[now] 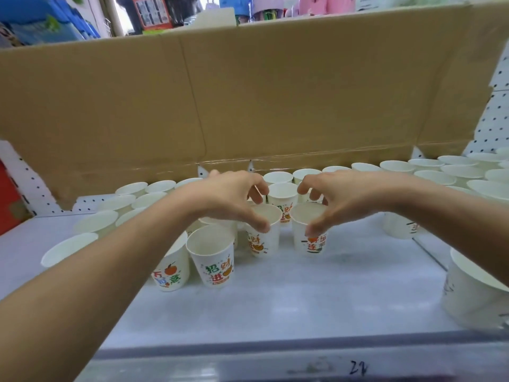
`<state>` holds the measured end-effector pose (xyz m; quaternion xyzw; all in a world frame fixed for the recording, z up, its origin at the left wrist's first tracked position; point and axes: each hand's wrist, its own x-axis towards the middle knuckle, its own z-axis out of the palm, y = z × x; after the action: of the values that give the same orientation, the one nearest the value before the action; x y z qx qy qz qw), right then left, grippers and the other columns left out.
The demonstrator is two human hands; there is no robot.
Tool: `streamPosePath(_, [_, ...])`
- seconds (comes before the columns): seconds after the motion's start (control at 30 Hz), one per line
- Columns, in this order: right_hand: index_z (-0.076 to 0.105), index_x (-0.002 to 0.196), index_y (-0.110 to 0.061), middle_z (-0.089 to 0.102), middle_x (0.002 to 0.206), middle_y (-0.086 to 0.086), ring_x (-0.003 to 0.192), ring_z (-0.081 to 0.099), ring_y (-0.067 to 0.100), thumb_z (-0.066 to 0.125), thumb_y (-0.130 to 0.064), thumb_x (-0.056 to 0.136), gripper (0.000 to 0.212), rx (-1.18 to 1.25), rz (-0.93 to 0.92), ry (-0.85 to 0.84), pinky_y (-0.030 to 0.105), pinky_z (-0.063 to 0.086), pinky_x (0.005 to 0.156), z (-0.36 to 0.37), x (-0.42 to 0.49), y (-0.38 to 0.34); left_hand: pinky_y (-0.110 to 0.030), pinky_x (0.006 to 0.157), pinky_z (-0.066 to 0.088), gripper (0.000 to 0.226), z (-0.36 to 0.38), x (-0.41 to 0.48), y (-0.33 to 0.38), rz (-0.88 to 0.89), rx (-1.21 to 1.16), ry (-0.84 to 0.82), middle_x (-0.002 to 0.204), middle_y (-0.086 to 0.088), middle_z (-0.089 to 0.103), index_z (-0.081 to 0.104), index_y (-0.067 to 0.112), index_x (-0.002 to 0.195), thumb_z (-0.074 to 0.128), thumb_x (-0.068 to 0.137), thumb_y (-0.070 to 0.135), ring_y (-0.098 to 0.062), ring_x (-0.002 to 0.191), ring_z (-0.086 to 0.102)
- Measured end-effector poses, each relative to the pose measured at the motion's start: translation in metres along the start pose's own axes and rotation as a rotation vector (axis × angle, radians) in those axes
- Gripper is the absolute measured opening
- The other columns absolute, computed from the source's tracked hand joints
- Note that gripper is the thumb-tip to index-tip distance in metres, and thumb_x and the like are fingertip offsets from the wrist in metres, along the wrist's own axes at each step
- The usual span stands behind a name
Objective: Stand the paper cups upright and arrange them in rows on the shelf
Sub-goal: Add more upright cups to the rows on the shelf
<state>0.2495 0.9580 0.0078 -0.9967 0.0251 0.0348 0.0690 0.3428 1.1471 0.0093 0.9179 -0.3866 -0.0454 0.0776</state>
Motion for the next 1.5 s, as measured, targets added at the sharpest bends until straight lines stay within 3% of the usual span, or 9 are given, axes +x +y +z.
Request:
streamPosePath(0.07, [0.039, 0.134, -0.030, 0.055, 0.119, -0.010, 0.101, 0.056, 0.015, 0.076, -0.047, 0.071, 0.075, 0.033, -0.013, -0.004, 0.031, 0.050, 0.083, 0.003, 0.002, 0.000, -0.041, 0.101, 0.036, 0.060, 0.003, 0.004, -0.002, 0.013, 0.025, 0.021, 0.108, 0.022, 0.061, 0.052, 0.034, 0.119, 0.078, 0.067, 0.052, -0.007, 0.104, 0.054])
streamPosePath(0.17, [0.039, 0.134, -0.029, 0.056, 0.115, -0.009, 0.097, 0.055, 0.015, 0.075, -0.046, 0.073, 0.073, 0.046, -0.008, 0.036, 0.027, 0.046, 0.073, 0.008, 0.005, -0.001, -0.038, 0.096, 0.035, 0.060, 0.010, 0.009, 0.000, -0.007, 0.059, 0.091, 0.100, 0.019, 0.061, 0.053, 0.034, 0.112, 0.074, 0.064, 0.064, -0.009, 0.099, 0.055])
streamPosePath(0.33, [0.037, 0.135, -0.029, 0.050, 0.108, -0.011, 0.097, 0.054, 0.015, 0.075, -0.056, 0.068, 0.081, 0.081, 0.007, 0.092, 0.034, 0.050, 0.085, 0.013, 0.012, 0.001, -0.039, 0.096, 0.031, 0.069, 0.015, 0.007, -0.001, -0.061, 0.151, 0.193, 0.100, 0.016, 0.062, 0.053, 0.033, 0.110, 0.058, 0.062, 0.083, -0.011, 0.095, 0.053])
streamPosePath(0.5, [0.037, 0.135, -0.029, 0.054, 0.117, -0.007, 0.099, 0.056, 0.015, 0.078, -0.048, 0.069, 0.081, 0.173, -0.006, 0.108, 0.034, 0.052, 0.085, 0.017, 0.016, 0.002, -0.038, 0.095, 0.028, 0.068, 0.011, 0.002, -0.010, -0.046, 0.054, 0.154, 0.109, 0.017, 0.063, 0.054, 0.034, 0.116, 0.068, 0.063, 0.074, -0.009, 0.101, 0.055])
streamPosePath(0.73, [0.039, 0.134, -0.027, 0.055, 0.118, -0.004, 0.101, 0.055, 0.016, 0.080, -0.047, 0.068, 0.081, 0.223, 0.001, 0.144, 0.032, 0.049, 0.086, 0.021, 0.025, -0.001, -0.043, 0.100, 0.027, 0.061, 0.012, 0.004, -0.014, -0.044, 0.071, 0.179, 0.101, 0.017, 0.065, 0.054, 0.034, 0.114, 0.070, 0.067, 0.068, -0.009, 0.096, 0.056])
streamPosePath(1.07, [0.051, 0.124, -0.027, 0.056, 0.116, -0.005, 0.099, 0.057, 0.014, 0.079, -0.045, 0.070, 0.064, 0.200, 0.017, 0.166, 0.031, 0.051, 0.083, 0.023, 0.022, -0.006, -0.036, 0.091, 0.027, 0.008, 0.017, -0.003, -0.017, 0.164, 0.177, 0.267, 0.081, 0.021, 0.066, 0.071, 0.038, 0.087, 0.071, 0.080, 0.042, -0.004, 0.091, 0.050])
streamPosePath(1.23, [0.056, 0.119, -0.025, 0.058, 0.114, -0.004, 0.097, 0.057, 0.015, 0.079, -0.043, 0.071, 0.057, 0.185, 0.030, 0.191, 0.029, 0.050, 0.080, 0.025, 0.020, -0.008, -0.035, 0.091, 0.028, 0.012, 0.017, -0.007, -0.017, 0.183, 0.282, 0.287, 0.082, 0.020, 0.064, 0.072, 0.038, 0.093, 0.070, 0.082, 0.042, -0.006, 0.092, 0.044])
streamPosePath(1.4, [0.052, 0.127, -0.027, 0.055, 0.124, -0.005, 0.107, 0.053, 0.014, 0.077, -0.050, 0.070, 0.066, 0.221, 0.042, 0.213, 0.031, 0.047, 0.090, 0.026, 0.014, -0.007, -0.037, 0.093, 0.028, 0.026, 0.018, -0.009, -0.019, 0.173, 0.253, 0.265, 0.088, 0.020, 0.065, 0.069, 0.038, 0.100, 0.071, 0.077, 0.050, -0.006, 0.096, 0.048])
streamPosePath(1.5, [0.054, 0.125, -0.034, 0.056, 0.126, -0.008, 0.110, 0.054, 0.011, 0.072, -0.053, 0.074, 0.057, 0.283, 0.019, 0.284, 0.035, 0.047, 0.094, 0.013, -0.009, -0.005, -0.035, 0.095, 0.026, 0.034, 0.014, -0.019, -0.010, 0.172, 0.159, 0.310, 0.101, 0.021, 0.065, 0.067, 0.039, 0.105, 0.068, 0.077, 0.058, -0.003, 0.102, 0.047])
